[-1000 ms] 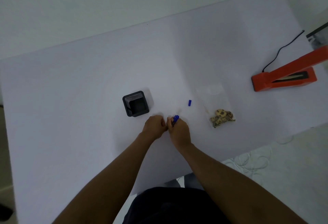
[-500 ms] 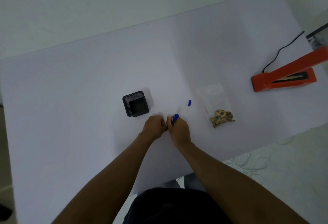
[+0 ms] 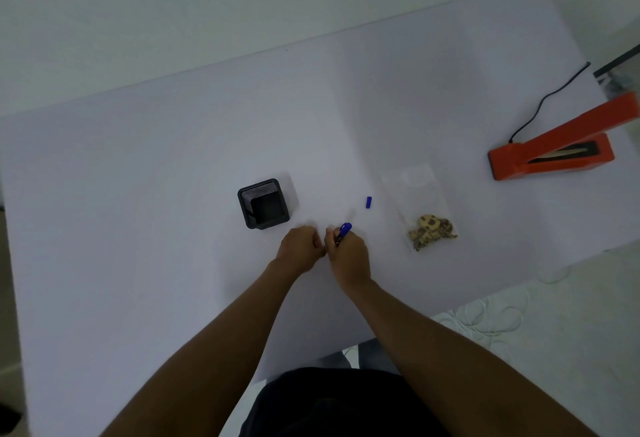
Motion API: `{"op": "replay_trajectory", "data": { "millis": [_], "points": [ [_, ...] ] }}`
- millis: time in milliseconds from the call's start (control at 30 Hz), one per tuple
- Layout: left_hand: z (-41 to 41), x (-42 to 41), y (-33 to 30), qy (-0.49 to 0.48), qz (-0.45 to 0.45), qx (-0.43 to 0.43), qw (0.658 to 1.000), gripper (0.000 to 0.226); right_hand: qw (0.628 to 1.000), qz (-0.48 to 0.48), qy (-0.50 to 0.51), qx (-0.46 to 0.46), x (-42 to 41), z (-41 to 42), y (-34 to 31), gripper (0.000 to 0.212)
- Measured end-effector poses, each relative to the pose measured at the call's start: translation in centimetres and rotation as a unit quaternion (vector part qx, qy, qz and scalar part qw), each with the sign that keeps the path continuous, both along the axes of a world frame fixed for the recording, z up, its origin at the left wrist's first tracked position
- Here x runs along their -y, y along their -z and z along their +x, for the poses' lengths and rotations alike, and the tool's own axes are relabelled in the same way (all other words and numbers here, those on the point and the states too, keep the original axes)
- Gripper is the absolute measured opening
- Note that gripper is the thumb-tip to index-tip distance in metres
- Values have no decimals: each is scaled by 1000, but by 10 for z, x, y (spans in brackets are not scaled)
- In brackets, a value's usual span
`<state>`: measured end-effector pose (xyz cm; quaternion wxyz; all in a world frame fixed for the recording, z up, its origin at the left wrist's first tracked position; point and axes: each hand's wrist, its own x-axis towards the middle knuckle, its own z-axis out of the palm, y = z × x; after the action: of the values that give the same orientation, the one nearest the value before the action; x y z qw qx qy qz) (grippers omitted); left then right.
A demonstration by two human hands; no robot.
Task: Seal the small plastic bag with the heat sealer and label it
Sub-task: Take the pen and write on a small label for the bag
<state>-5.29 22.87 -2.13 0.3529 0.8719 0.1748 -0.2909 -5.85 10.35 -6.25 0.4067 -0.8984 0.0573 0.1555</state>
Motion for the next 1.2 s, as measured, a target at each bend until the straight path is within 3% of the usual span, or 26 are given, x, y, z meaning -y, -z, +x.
{"op": "replay_trajectory", "data": {
  "millis": [1200],
  "points": [
    [-1, 0, 1, 8, 6, 8, 1000, 19, 1000, -1, 24, -1, 4, 1, -2, 41]
  ]
}}
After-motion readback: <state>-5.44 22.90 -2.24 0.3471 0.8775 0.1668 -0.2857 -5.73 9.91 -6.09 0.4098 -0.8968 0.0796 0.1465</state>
